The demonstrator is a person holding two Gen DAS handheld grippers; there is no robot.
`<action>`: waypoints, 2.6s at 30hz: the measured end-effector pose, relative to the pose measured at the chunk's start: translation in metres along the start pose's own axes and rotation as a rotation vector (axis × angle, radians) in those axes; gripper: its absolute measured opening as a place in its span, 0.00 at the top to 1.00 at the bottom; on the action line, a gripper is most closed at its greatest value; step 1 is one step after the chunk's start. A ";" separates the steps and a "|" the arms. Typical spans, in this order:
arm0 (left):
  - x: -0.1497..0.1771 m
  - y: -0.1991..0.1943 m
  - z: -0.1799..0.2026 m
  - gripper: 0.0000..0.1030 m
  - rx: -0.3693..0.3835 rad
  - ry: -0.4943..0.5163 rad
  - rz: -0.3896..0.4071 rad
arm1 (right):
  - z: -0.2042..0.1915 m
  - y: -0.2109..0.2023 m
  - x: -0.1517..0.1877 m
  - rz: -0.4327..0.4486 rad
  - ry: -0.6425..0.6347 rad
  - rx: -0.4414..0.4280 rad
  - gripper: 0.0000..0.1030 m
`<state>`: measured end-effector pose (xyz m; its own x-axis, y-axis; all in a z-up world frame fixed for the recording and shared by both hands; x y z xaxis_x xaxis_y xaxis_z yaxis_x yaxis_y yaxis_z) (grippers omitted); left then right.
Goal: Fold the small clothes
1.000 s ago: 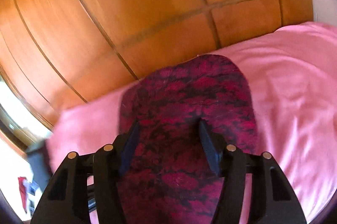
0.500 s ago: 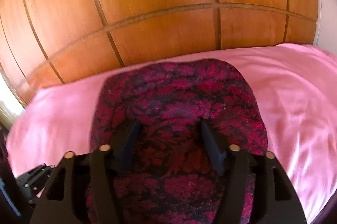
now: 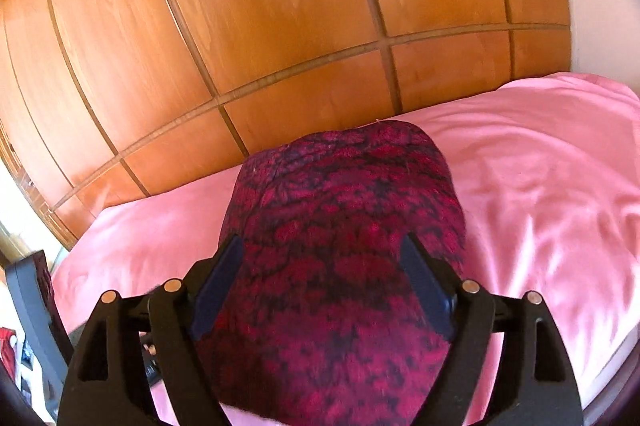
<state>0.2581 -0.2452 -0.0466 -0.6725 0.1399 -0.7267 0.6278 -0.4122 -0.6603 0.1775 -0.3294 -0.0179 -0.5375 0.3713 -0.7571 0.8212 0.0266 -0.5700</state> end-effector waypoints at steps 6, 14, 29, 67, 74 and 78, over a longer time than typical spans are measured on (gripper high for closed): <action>0.003 -0.014 -0.001 0.43 -0.007 -0.001 0.024 | 0.005 -0.014 0.021 -0.004 0.016 0.038 0.21; 0.007 -0.033 -0.009 0.37 -0.036 -0.020 0.056 | -0.003 -0.031 0.052 -0.011 -0.020 0.153 0.17; 0.031 -0.080 -0.039 0.14 -0.150 -0.026 0.137 | -0.024 -0.053 0.077 -0.003 -0.034 0.293 0.03; 0.038 -0.084 -0.034 0.04 -0.195 -0.010 0.133 | -0.025 -0.058 0.087 0.038 -0.077 0.361 0.02; 0.038 -0.084 -0.034 0.04 -0.194 -0.005 0.133 | -0.026 -0.058 0.087 0.035 -0.082 0.358 0.02; 0.038 -0.084 -0.034 0.04 -0.194 -0.003 0.135 | -0.026 -0.058 0.087 0.036 -0.079 0.357 0.02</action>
<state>0.1927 -0.1748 -0.0254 -0.5782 0.0921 -0.8107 0.7755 -0.2466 -0.5811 0.0877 -0.2744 -0.0427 -0.5341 0.2933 -0.7929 0.7287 -0.3157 -0.6077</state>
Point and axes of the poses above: each gripper's, at about its wrist camera, not at the fingertips, and y roughly the way its jaws point, z to its right, x to its underside, the point moved 7 cm from there along y, roughly the way its jaws point, and after that the axes turned 2 degrees about x, right-handed, at the moved point
